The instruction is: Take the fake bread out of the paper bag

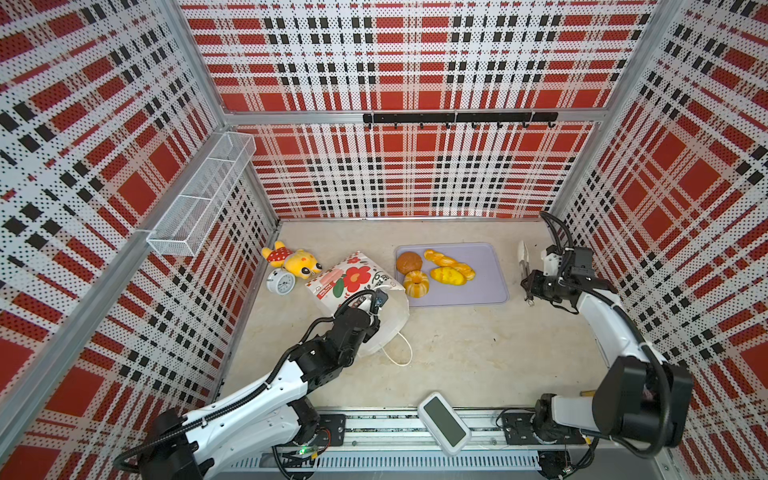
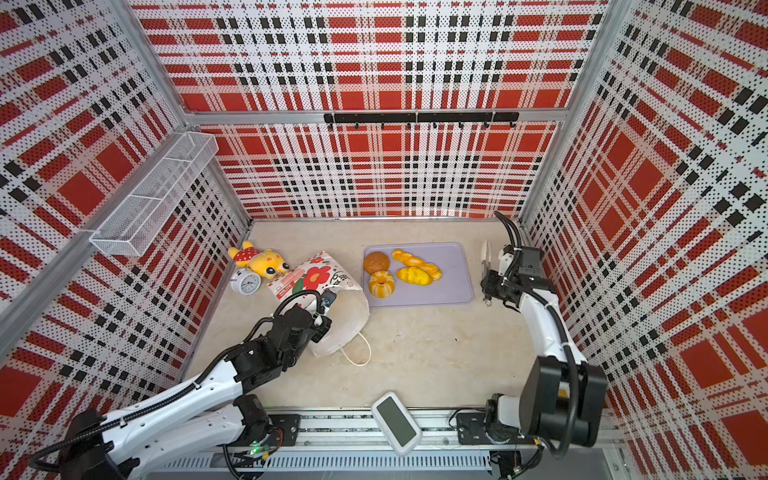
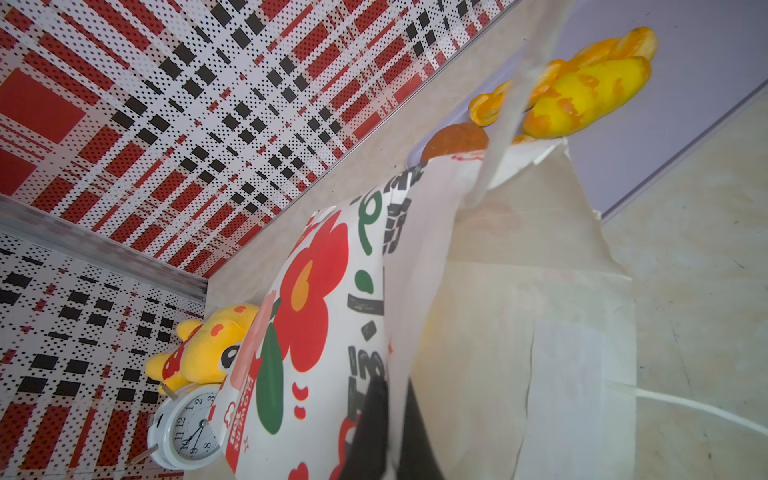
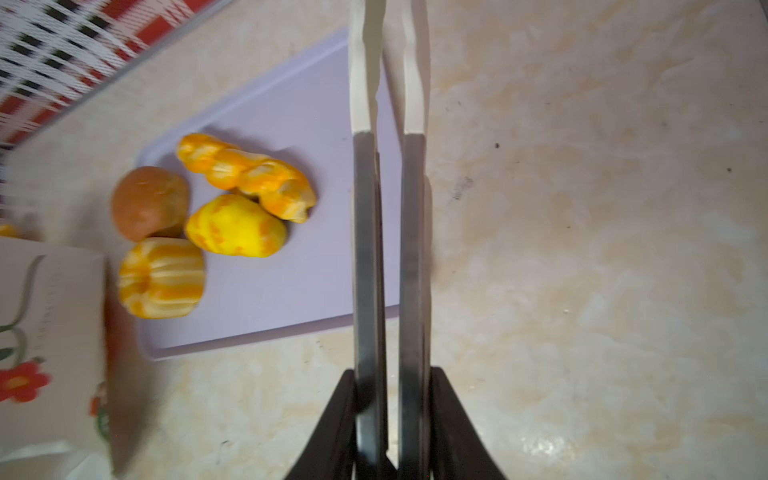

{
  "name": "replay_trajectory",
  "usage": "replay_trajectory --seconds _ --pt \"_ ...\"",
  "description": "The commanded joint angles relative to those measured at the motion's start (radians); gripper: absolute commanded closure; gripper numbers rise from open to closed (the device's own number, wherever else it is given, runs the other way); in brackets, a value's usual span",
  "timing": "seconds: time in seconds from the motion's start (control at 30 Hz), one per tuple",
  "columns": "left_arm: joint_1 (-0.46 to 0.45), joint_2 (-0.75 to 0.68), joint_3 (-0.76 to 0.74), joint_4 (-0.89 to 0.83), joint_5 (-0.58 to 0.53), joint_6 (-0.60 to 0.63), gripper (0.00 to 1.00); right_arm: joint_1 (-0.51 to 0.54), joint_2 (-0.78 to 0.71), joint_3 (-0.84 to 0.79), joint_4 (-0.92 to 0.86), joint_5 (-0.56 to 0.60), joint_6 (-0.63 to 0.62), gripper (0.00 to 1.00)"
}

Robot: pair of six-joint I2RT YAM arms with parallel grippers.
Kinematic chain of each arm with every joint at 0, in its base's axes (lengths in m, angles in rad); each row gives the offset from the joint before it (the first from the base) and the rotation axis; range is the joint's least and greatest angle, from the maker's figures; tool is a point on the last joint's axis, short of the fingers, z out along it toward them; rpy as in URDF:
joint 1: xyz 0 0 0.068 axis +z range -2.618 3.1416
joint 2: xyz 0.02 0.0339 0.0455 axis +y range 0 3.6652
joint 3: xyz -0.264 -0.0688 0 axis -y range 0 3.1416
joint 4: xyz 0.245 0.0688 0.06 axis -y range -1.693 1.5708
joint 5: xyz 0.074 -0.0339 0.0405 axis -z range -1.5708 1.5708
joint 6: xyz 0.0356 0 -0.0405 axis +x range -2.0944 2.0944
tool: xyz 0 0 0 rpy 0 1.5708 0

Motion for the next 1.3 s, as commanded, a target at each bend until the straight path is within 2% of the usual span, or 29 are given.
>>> replay_trajectory --seconds 0.0,0.17,0.3,0.63,0.73,0.8,0.87,0.97,1.13,1.27 --pt "-0.013 -0.02 0.026 0.021 -0.008 0.0 1.0 0.004 -0.06 0.004 -0.066 -0.146 0.023 0.71" --pt "-0.013 -0.025 0.026 0.021 -0.009 0.0 1.0 0.007 -0.125 0.036 -0.155 -0.268 0.034 0.67" --pt "-0.014 -0.025 0.026 0.021 -0.011 0.002 1.0 0.013 -0.176 0.03 -0.183 -0.308 0.054 0.63" --pt "-0.013 -0.03 0.025 0.021 -0.015 0.002 1.0 0.059 -0.244 0.02 -0.199 -0.386 0.101 0.63" --pt "-0.013 -0.031 0.023 0.023 -0.02 0.004 1.0 0.141 -0.267 0.036 -0.23 -0.405 0.102 0.65" --pt "-0.014 -0.031 0.023 0.024 -0.022 0.006 1.0 0.222 -0.312 0.021 -0.227 -0.388 0.144 0.67" --pt "-0.013 -0.029 0.022 0.026 -0.024 0.009 1.0 0.304 -0.372 -0.021 -0.195 -0.391 0.222 0.71" --pt "-0.014 -0.025 0.02 0.03 -0.027 0.012 1.0 0.447 -0.45 -0.118 -0.115 -0.377 0.364 0.72" --pt "-0.013 -0.011 0.018 0.035 -0.023 0.012 1.0 0.741 -0.502 -0.293 0.188 -0.282 0.634 0.72" --pt "-0.014 -0.008 0.016 0.037 -0.023 0.008 1.0 0.912 -0.424 -0.358 0.428 -0.208 0.761 0.72"
